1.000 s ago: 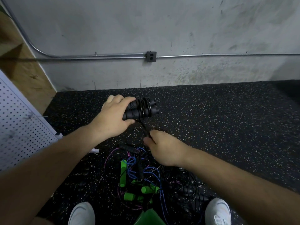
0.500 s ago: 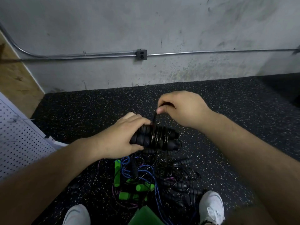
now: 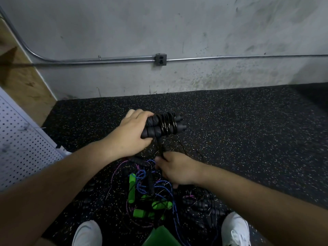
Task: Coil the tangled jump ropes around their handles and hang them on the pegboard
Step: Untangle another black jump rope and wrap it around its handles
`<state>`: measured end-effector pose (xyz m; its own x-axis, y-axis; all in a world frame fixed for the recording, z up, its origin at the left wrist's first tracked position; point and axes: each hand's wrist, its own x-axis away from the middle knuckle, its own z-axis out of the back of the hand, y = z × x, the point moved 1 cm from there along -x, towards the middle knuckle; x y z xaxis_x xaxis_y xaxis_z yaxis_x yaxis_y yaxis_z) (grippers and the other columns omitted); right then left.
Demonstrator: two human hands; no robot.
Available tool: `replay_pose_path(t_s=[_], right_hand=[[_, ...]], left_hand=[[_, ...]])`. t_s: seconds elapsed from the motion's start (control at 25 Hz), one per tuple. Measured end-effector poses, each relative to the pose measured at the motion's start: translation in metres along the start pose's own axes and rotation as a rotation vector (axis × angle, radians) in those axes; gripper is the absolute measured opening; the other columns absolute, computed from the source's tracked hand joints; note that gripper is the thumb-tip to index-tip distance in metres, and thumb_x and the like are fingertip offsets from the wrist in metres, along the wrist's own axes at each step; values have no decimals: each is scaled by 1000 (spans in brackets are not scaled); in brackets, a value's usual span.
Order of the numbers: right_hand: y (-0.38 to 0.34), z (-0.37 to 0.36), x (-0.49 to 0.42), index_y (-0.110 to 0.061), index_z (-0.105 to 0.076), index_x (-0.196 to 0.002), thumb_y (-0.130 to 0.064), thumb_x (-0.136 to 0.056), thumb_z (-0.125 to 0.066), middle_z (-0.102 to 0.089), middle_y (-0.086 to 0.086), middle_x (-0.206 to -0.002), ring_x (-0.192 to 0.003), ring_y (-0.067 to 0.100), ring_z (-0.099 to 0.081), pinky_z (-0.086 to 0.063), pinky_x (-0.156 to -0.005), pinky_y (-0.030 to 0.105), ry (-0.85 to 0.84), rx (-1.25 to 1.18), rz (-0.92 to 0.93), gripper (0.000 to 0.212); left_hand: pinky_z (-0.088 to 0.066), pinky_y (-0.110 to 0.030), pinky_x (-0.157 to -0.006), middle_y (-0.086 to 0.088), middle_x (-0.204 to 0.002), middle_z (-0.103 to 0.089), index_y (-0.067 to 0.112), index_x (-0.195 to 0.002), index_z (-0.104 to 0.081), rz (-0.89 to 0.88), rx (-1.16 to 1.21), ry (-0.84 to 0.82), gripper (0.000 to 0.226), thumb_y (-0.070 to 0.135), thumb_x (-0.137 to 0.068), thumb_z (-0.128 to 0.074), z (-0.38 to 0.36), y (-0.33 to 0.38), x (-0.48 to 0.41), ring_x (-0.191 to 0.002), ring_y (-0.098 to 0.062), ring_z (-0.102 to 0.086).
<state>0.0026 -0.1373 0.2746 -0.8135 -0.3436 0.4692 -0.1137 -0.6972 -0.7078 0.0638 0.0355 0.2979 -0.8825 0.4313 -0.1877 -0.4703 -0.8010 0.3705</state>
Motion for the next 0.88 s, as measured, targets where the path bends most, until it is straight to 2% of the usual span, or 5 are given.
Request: replay_pose_path(t_s=[0.16, 0.32, 0.48, 0.76, 0.88], right_hand=[[-34, 24, 35, -14, -61, -92, -39, -105, -43, -61, 0, -75, -58, 17, -59, -44, -54, 26, -41, 256, 15, 34], [-51, 59, 51, -24, -60, -95, -39, -106, -39, -59, -9, -82, -72, 12, -56, -44, -59, 27, 386, 756, 216, 28], [-25, 97, 34, -34, -65, -103, -47, -103, -44, -65, -13, -89, -82, 12, -59, -45, -65, 29, 567, 779, 315, 24], [30, 91, -5, -6, -56, -84, -18, -107, -44, -63, 5, -70, -58, 18, -65, -55, -53, 28, 233, 6, 170, 29], [32, 31, -7, -19, -55, -86, -37, -109, -34, -54, -1, -69, -62, 15, -56, -44, -54, 22, 1, 221, 33, 36]], left_hand=[[-39, -43, -105, 2, -119, -48, 19, -139, -46, 0, -242, -81, 64, 16, -80, -71, -11, -28, -2, -115, -19, -37], [-38, -37, -106, 7, -119, -43, 29, -144, -41, -59, -166, -176, 71, 19, -81, -72, -19, -22, 4, -115, -12, -34], [-37, -27, -99, 16, -112, -36, 37, -140, -38, -231, -88, -269, 68, 20, -83, -71, -19, 5, 14, -107, -4, -31], [-43, -26, -103, 17, -128, -47, 45, -131, -38, -56, 432, -191, 65, 38, -78, -74, -2, 35, 22, -123, -3, -47], [-37, -24, -107, 12, -129, -42, 37, -136, -35, 34, 346, -117, 67, 29, -82, -74, -6, 33, 19, -123, -4, -42]])
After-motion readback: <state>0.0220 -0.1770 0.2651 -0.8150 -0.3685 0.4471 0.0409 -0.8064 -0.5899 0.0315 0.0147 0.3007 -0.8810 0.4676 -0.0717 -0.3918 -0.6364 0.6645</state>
